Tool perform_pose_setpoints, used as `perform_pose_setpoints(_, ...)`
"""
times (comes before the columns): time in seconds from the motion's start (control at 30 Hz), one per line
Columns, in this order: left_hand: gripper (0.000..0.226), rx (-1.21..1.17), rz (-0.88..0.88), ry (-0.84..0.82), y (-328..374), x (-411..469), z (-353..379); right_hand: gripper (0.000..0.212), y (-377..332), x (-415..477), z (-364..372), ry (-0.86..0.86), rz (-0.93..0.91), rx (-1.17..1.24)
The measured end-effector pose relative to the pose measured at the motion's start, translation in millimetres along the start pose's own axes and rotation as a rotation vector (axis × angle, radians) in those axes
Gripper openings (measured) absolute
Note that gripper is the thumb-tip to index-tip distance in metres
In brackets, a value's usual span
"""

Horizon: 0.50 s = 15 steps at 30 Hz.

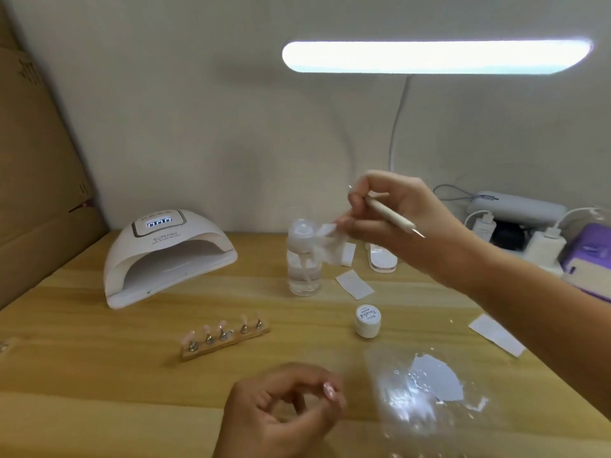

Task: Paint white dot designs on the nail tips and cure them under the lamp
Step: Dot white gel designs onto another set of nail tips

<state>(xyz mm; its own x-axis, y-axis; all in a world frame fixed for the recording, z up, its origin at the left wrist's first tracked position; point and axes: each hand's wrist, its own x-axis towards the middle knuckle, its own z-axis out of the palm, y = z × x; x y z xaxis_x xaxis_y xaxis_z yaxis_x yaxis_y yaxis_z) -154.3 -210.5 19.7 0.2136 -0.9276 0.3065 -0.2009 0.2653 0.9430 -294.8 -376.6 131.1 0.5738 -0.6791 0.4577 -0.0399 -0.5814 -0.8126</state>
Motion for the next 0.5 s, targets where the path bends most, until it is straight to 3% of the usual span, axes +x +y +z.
perform_pose_setpoints(0.1,0.015,-0.091,0.062,0.058,16.1,5.1,5.3,0.025,-15.3,-43.3,-12.1,-0.009,0.087,0.196)
perform_pose_setpoints(0.33,0.017,-0.339,0.052,-0.154,59.5,4.9,42.5,0.023,-36.2,-115.1,-30.6,0.122,0.146,0.253)
perform_pose_setpoints(0.5,0.022,-0.19,0.036,-0.123,68.6,0.5,69.6,0.023,-41.2,-151.0,-43.2,0.218,0.157,0.332)
